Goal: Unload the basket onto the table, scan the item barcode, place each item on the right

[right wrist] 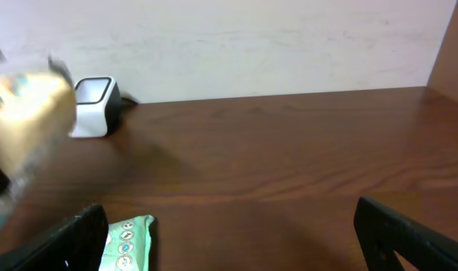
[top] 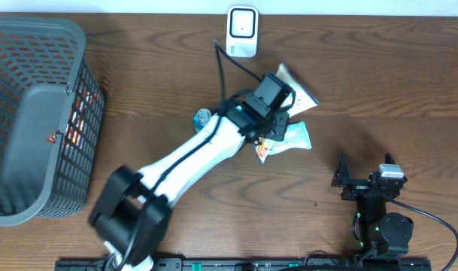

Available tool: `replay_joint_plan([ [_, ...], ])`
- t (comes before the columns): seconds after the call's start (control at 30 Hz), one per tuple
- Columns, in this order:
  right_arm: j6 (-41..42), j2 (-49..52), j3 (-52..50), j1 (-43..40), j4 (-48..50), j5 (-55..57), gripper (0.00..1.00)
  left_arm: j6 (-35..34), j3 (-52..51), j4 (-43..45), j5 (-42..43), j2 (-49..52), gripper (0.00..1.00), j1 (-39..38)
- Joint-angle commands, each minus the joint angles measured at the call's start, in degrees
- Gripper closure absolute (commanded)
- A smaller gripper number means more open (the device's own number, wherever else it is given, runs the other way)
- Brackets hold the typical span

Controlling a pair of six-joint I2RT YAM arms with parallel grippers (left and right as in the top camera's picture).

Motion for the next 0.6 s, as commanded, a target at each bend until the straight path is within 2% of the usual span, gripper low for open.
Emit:
replay_joint_plan([
  [0.0, -0.68, -0.11, -0.2, 0.28, -0.15, 0.66, 0.01, -9.03, 0.33, -0.02, -6.51, 1.38, 0.92, 0.35],
  [0.17, -0.68, -0.11, -0.2, 0.28, -0.13, 0.66, 0.01, -14.1, 0.31, -0.44, -6.56, 2.97, 0.92, 0.35],
  [0.2, -0.68, -0.11, -0.2, 0.31, -0.13, 0.66, 0.01, -14.12, 0.26, -0.7, -6.51, 2.99, 0.83, 0.35],
  [0.23, -0.68, -0.11, -0.2, 0.28, -0.13, 0.66, 0.01, -14.12, 0.24, -1.27, -6.49, 2.99, 0.68, 0.31],
  [0.27, -0.68, -0.11, -0.2, 0.31, -0.13, 0.66, 0.01, -14.08, 0.24, -1.97, -6.49, 2.99, 0.61, 0.31],
  [0.33, -0.68, -0.11, -0.2, 0.28, -0.13, 0.66, 0.01, -14.08, 0.24, -3.5, -6.47, 2.99, 0.58, 0.31],
  [0.47, -0.7, -0.11, -0.2, 0.28, -0.13, 0.66, 0.01, -13.73, 0.24, -5.25, -6.14, 1.95, 0.45, 0.31],
  [0.57, -0.7, -0.11, -0.2, 0.31, -0.13, 0.66, 0.01, -10.05, 1.29, -5.18, -2.43, -1.2, 0.43, 0.46],
])
